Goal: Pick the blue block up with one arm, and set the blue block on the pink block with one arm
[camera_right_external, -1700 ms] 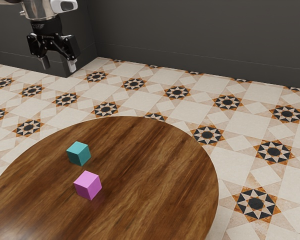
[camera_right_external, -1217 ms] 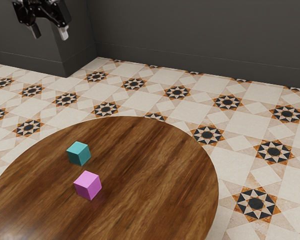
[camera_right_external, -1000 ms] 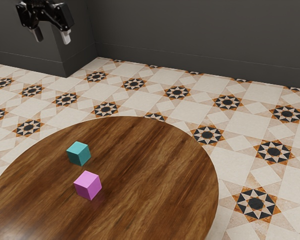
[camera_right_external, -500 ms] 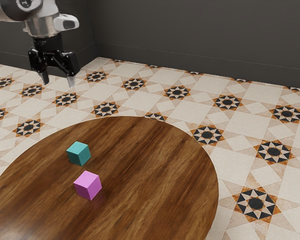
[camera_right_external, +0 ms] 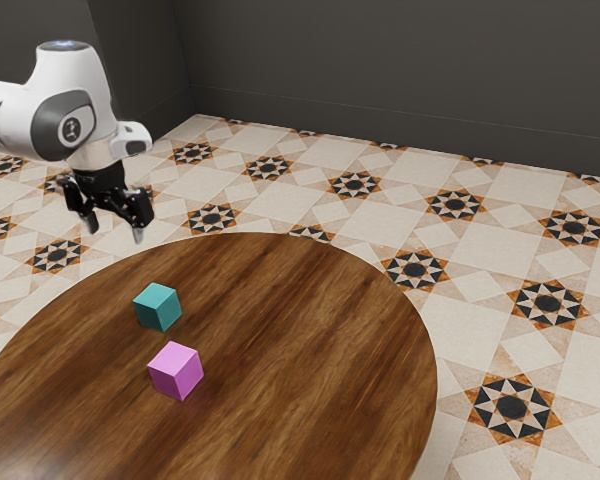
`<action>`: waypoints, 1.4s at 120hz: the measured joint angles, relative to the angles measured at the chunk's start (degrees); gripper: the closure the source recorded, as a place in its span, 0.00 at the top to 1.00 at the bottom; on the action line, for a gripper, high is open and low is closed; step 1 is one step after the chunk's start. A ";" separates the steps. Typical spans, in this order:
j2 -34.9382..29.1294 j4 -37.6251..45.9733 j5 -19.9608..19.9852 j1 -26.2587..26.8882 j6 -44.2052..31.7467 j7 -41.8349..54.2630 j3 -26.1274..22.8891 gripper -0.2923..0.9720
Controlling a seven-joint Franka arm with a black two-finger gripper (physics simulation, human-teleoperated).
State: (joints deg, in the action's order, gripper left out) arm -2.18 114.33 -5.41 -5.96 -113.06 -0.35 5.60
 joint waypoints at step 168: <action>12.55 6.90 1.60 -4.48 -20.47 16.30 -2.78 0.77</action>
State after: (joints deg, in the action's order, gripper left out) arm 10.38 121.23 -3.81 -10.43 -133.52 15.95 2.82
